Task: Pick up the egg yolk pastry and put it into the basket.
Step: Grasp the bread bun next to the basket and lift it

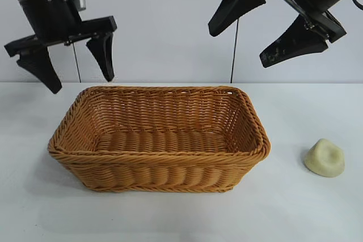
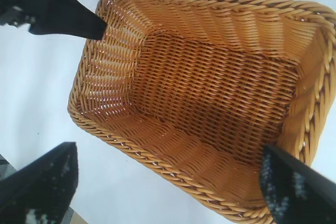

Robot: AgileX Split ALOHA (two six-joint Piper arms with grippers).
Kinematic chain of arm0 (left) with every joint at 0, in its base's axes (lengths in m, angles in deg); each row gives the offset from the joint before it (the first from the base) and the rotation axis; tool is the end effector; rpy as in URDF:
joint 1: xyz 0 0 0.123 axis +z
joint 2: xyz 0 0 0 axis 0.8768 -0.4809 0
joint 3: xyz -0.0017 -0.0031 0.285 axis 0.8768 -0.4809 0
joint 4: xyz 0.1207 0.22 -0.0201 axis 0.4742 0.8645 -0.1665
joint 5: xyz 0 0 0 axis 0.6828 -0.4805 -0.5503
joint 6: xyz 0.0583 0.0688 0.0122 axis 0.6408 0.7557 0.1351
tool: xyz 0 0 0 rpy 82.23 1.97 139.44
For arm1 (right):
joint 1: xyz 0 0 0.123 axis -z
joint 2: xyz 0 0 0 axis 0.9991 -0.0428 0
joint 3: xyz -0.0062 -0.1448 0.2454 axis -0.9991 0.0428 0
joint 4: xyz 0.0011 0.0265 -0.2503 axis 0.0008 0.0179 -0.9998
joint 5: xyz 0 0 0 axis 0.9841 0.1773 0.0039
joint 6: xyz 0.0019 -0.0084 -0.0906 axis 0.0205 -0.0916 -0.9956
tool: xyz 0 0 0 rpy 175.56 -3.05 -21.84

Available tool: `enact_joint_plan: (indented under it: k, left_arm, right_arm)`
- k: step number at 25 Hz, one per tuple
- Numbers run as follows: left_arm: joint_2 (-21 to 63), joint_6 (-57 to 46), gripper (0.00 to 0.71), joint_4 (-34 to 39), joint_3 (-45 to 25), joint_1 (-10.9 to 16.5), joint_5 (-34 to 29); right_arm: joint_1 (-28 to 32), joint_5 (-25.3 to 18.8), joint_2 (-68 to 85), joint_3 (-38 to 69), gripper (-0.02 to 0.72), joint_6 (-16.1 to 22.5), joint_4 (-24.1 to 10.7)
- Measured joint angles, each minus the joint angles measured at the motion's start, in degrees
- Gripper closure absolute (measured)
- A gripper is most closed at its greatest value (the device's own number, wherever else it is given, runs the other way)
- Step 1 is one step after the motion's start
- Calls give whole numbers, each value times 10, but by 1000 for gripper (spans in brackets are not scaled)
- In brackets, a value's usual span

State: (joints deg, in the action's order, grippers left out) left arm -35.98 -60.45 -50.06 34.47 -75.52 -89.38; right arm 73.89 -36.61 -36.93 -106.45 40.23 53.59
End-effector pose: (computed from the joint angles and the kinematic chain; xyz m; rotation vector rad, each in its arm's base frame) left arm 0.4127 -0.1293 0.2427 0.0916 2.9788 -0.4483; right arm 0.3037 0.1157 0.2771 -0.1668 2.5487 0.7815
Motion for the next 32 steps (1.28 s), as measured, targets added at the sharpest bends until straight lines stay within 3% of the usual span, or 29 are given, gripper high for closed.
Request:
enact_joint_plan:
  k: [7,11,17,23,28,32]
  left_arm:
    - [1,0,15,43,28,7,-7]
    - [1,0,15,62,28,43,-8]
    - [1,4,15,94,28,118,-8]
    - [2,8,15,100,28,136,-8]
    - [41,29,15,99,-34,137,-8]
    - [151,37,15,99,-139,137,-8]
  right_arm:
    - [0,-1,0,0,59,0,0]
    - [0,-1,0,0,59,0,0]
    - [0,-1,0,0,59,0,0]
    - [0,-2,0,0,59,0,0]
    - [0,-2,0,0,59,0,0]
    - [0,-2,0,0,59,0,0]
